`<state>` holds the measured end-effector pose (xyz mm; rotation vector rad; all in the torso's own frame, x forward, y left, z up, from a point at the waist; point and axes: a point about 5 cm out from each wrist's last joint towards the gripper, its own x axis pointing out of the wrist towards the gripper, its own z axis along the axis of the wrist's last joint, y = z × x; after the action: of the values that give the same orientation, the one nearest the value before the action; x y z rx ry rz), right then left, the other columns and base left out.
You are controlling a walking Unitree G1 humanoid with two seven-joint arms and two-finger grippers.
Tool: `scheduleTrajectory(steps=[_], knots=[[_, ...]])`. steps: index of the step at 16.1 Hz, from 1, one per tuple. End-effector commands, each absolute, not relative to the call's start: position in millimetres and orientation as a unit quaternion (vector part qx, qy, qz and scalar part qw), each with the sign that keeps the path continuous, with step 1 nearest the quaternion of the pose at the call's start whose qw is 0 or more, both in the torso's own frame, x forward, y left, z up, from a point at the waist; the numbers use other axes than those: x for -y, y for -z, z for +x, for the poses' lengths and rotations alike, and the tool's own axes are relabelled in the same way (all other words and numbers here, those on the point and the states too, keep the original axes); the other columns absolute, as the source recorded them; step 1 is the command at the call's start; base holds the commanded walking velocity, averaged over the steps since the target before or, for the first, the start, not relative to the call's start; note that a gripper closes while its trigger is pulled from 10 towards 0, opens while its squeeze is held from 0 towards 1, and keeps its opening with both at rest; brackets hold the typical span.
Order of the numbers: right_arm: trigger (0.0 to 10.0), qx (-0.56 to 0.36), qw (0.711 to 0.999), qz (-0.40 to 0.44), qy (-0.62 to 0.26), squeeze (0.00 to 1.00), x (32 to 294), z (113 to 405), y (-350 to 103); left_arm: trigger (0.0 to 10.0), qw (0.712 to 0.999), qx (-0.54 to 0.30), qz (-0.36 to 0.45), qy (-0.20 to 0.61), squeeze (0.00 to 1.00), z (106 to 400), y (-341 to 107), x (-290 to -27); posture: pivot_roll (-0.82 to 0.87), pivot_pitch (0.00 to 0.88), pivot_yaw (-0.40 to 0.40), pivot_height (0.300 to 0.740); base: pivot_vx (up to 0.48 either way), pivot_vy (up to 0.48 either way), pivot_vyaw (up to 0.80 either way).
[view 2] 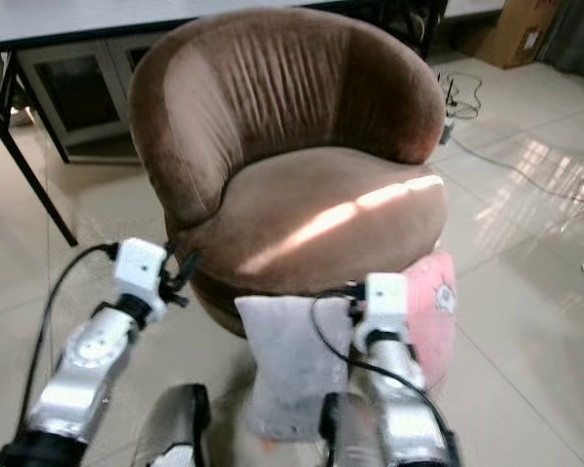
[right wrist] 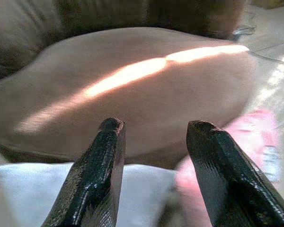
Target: Move the pillow to the sofa from floor
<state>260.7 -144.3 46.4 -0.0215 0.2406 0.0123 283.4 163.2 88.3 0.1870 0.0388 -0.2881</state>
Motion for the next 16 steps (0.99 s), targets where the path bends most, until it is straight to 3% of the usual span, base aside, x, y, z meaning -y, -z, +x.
scheduleTrajectory(steps=[1,4,5,6,11,16], knots=[[10.0,-0.109,0.994,-0.019,-0.006,0.00,151,264,-51,10.0,0.986,-0.026,0.094,0.138,0.00,283,-88,-164,-0.01,0.045,0.022,0.570,0.000,0.000,0.00],[10.0,-0.116,0.993,-0.028,-0.021,0.00,154,273,-51,10.0,0.985,-0.027,0.101,0.138,0.00,280,-90,-167,0.00,0.088,0.027,0.570,0.000,0.000,0.00],[10.0,-0.121,0.992,-0.004,-0.035,0.54,154,279,-51,10.0,0.984,-0.025,0.102,0.145,0.00,278,-91,-169,0.01,0.103,0.031,0.570,0.000,0.000,0.00],[10.0,-0.131,0.990,0.014,-0.047,1.00,153,285,-50,10.0,0.981,-0.022,0.106,0.159,0.00,274,-93,-171,0.02,0.138,0.042,0.570,0.000,0.000,0.00],[10.0,-0.180,0.980,0.078,-0.028,1.00,172,310,-43,10.0,0.952,-0.046,0.153,0.260,0.00,269,-117,-181,0.09,0.289,0.067,0.570,0.000,0.000,0.00],[10.0,-0.201,0.977,0.020,-0.071,1.00,185,330,-47,10.0,0.923,-0.045,0.182,0.337,0.00,263,-167,-193,0.17,0.424,0.079,0.570,0.000,0.000,0.00]])
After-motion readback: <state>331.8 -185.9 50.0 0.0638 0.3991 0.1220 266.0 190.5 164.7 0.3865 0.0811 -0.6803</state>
